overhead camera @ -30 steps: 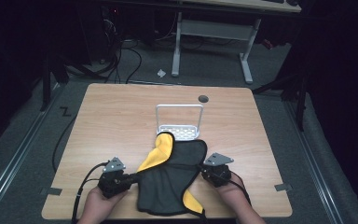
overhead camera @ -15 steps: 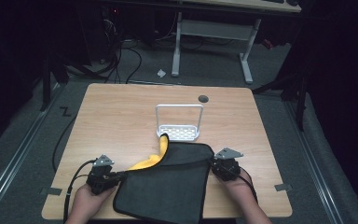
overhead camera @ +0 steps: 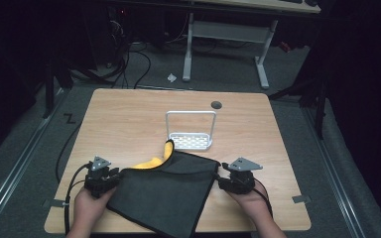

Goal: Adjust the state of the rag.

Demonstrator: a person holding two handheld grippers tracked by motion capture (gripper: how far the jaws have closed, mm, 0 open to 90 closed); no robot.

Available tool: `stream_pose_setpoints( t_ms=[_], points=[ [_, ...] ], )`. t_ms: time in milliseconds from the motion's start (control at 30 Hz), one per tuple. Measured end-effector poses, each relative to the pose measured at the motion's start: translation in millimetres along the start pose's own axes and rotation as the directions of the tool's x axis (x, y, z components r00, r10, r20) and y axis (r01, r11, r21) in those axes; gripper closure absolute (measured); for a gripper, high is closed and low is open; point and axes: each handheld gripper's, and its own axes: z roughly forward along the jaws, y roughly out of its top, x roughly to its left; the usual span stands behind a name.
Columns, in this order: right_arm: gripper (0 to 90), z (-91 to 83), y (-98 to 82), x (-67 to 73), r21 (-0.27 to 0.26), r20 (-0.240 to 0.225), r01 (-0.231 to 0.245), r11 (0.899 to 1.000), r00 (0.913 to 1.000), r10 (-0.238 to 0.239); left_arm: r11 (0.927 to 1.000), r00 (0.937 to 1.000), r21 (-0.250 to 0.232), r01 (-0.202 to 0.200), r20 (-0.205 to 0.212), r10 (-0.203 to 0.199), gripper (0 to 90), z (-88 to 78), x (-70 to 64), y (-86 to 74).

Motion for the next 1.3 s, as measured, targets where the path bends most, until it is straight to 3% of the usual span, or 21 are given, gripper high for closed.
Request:
stream_pose_setpoints(
  t_ms=[100, 233, 300, 467, 500, 600, 667, 700, 733, 800, 833, 933, 967, 1000, 1133, 1233, 1300],
  points=[
    [39.8, -7.8, 3.6, 2.8, -0.044, -0.024, -0.024, 0.999, 0.9994, 0.023, 1.0, 1.0, -0.003, -0.006, -0.006, 0.006, 68.7, -1.4, -1.6, -1.2],
    [40.0, -7.2, 2.6, 2.7, -0.044, -0.02, -0.025, 0.999, 0.9995, 0.024, 0.9995, 0.9996, -0.012, 0.03, 0.0, -0.03, 65.0, -2.8, 0.5, -2.7],
    [42.5, -7.1, 3.0, -0.7, -0.055, -0.018, -0.037, 0.998, 0.9992, 0.036, 0.9978, 0.9986, -0.04, 0.053, 0.001, -0.053, 62.9, -13.4, -3.0, -4.3],
    [47.4, -8.3, 10.1, -12.6, -0.093, -0.016, -0.059, 0.994, 0.9982, 0.057, 0.9958, 0.9978, -0.065, 0.065, -0.007, -0.066, 56.9, -28.1, -15.5, -8.0],
    [48.0, -6.0, 12.2, -15.8, -0.092, -0.012, -0.058, 0.994, 0.9983, 0.057, 0.9959, 0.9981, -0.066, 0.061, 0.008, -0.061, 56.3, -31.9, -23.9, -10.5],
    [51.6, 5.3, 15.7, -24.9, -0.091, -0.024, -0.077, 0.993, 0.9969, 0.075, 0.9984, 0.9992, -0.043, 0.037, -0.013, -0.037, 53.7, -36.1, -34.8, -18.0],
    [54.0, 15.0, 15.7, -31.4, -0.074, -0.028, -0.088, 0.993, 0.9959, 0.086, 0.9953, 0.9951, -0.036, 0.09, 0.044, -0.089, 53.4, -40.3, -36.6, -23.6],
    [56.1, 19.7, 15.4, -34.4, -0.063, -0.033, -0.096, 0.993, 0.995, 0.095, 0.9953, 0.9951, -0.036, 0.09, 0.044, -0.089, 54.6, -40.3, -36.6, -23.6],
    [58.1, 23.9, 15.0, -36.6, -0.053, -0.036, -0.103, 0.993, 0.9942, 0.101, 0.9919, 0.9822, -0.012, 0.126, 0.142, -0.123, 58.6, -40.2, -43.1, -29.2],
    [66.6, 31.9, 14.2, -39.1, -0.027, -0.025, -0.111, 0.993, 0.9936, 0.11, 0.9923, 0.9659, 0.039, 0.118, 0.227, -0.124, 65.8, -34.9, -55.4, -34.3],
    [71.4, 36.2, 13.4, -40.0, -0.01, -0.029, -0.103, 0.995, 0.9943, 0.102, 0.9935, 0.9611, 0.061, 0.096, 0.254, -0.108, 68.4, -31.5, -63.4, -35.9],
    [82.2, 48.9, 8.8, -36.1, 0.072, -0.025, -0.064, 0.995, 0.9975, 0.066, 0.9953, 0.9624, 0.09, 0.035, 0.265, -0.057, 74.1, -25.2, -78.1, -37.9],
    [83.5, 52.7, 6.7, -34.3, 0.105, -0.018, -0.052, 0.993, 0.9984, 0.054, 0.9966, 0.9679, 0.083, 0.0, 0.251, -0.02, 75.9, -22.6, -85.7, -38.5],
    [85.2, 56.4, 4.6, -33.2, 0.132, -0.015, -0.039, 0.991, 0.999, 0.041, 0.9961, 0.9687, 0.088, -0.006, 0.248, -0.016, 77.3, -22.0, -85.1, -37.4],
    [88.4, 54.6, 2.3, -26.7, 0.144, 0.004, 0.015, 0.989, 0.9999, -0.016, 0.9971, 0.9701, 0.072, 0.026, 0.239, -0.042, 84.1, -19.2, -71.5, -36.7],
    [88.5, 50.2, 0.0, -22.5, 0.154, 0.015, 0.049, 0.987, 0.9985, -0.052, 0.9977, 0.9752, 0.061, 0.03, 0.217, -0.043, 85.5, -17.0, -63.7, -34.1],
    [88.5, 40.7, -6.5, -18.3, 0.16, 0.03, 0.078, 0.984, 0.996, -0.083, 0.9982, 0.9801, 0.048, 0.036, 0.193, -0.045, 86.2, -11.6, -50.4, -28.1]
  ],
)
